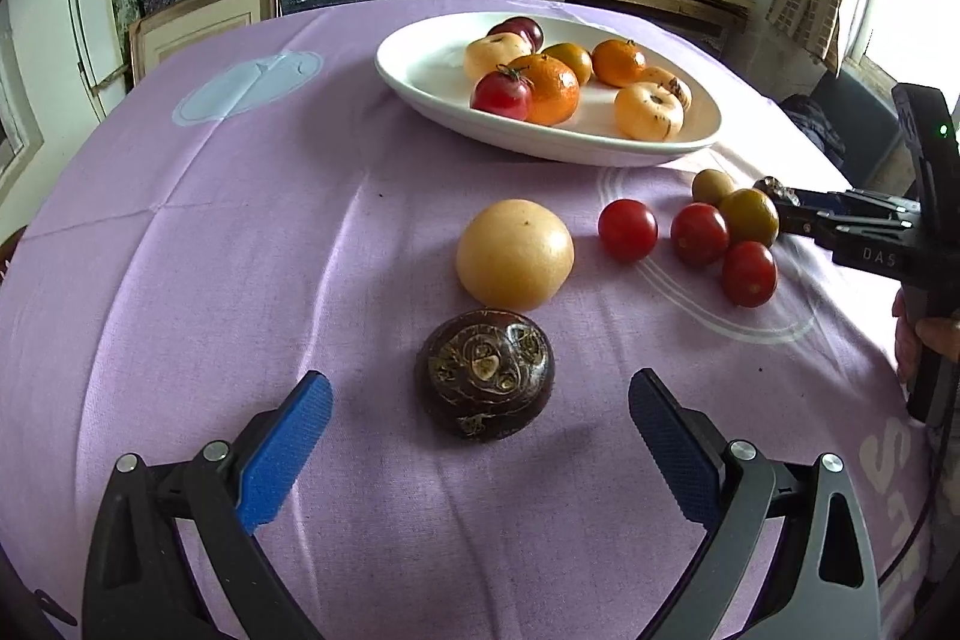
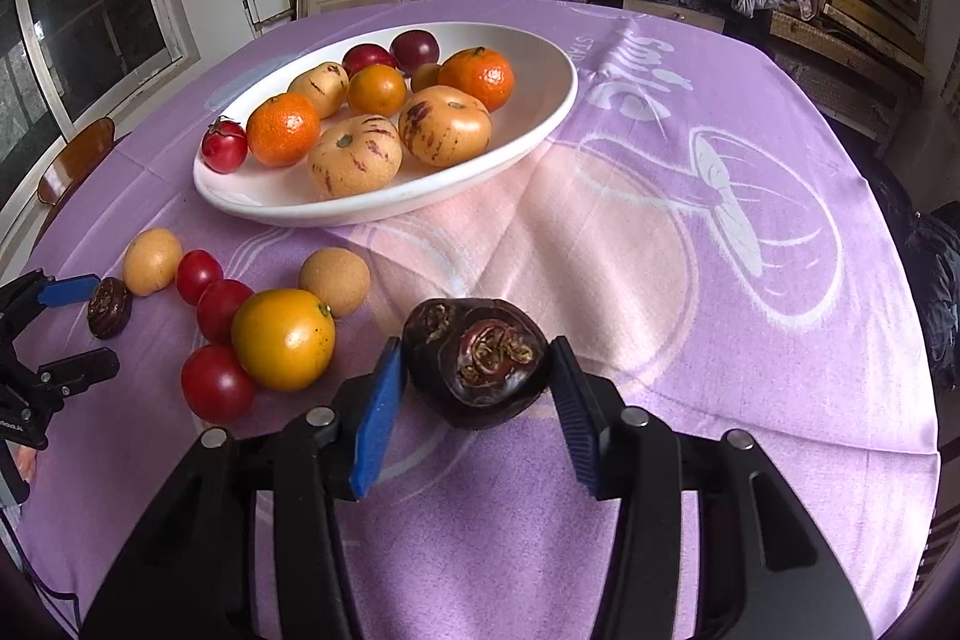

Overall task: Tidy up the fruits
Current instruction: 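Grasp the dark purple fruit with the right tool while the left tool grasps the dark brown round fruit, then lower both dark fruits onto the white plate and open both tools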

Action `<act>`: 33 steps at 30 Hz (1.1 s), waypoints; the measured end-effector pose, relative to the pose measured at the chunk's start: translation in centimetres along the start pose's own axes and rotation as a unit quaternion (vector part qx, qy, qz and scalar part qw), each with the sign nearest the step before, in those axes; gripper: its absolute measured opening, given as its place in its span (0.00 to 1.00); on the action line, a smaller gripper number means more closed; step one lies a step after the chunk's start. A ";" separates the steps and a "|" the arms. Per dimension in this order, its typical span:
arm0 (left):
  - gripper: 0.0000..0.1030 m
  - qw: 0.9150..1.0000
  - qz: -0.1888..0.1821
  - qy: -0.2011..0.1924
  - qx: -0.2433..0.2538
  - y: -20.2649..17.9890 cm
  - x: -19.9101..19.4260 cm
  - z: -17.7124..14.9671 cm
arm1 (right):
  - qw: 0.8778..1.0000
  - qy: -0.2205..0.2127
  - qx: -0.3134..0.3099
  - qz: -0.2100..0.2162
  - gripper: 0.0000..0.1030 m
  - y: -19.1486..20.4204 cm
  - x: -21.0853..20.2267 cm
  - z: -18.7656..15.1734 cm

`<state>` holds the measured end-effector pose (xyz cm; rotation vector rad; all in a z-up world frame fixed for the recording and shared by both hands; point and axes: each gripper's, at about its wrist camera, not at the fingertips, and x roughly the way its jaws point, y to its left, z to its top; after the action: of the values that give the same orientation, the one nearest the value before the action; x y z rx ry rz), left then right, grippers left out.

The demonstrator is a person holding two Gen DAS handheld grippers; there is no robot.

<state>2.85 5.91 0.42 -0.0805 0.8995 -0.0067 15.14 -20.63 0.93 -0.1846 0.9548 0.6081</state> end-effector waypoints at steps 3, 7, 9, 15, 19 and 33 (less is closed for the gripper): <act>0.97 1.000 -0.003 -0.002 -0.004 0.2 0.0 0.1 | 1.000 0.002 -0.006 -0.005 0.47 0.2 0.1 0.0; 0.85 1.000 0.003 -0.007 -0.004 0.1 -0.3 0.0 | 1.000 0.004 -0.010 -0.007 0.47 0.5 0.2 0.1; 0.61 1.000 0.006 -0.013 0.000 -0.1 -0.5 0.0 | 1.000 0.004 -0.011 -0.007 0.47 0.5 0.2 0.1; 0.43 1.000 0.006 -0.016 0.009 -0.6 -0.5 0.1 | 1.000 0.007 -0.019 -0.016 0.48 0.9 0.5 0.1; 0.43 1.000 -0.004 -0.024 0.006 -0.5 -0.8 0.0 | 1.000 0.007 -0.023 -0.021 0.47 0.9 0.4 0.2; 0.43 0.994 0.012 -0.112 0.010 -1.0 -3.6 5.4 | 0.997 -0.079 0.011 -0.020 0.46 -0.1 -3.7 0.4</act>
<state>4.82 5.43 6.63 -0.0499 0.6764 0.0149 13.89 -22.02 4.16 -0.1336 0.8036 0.5673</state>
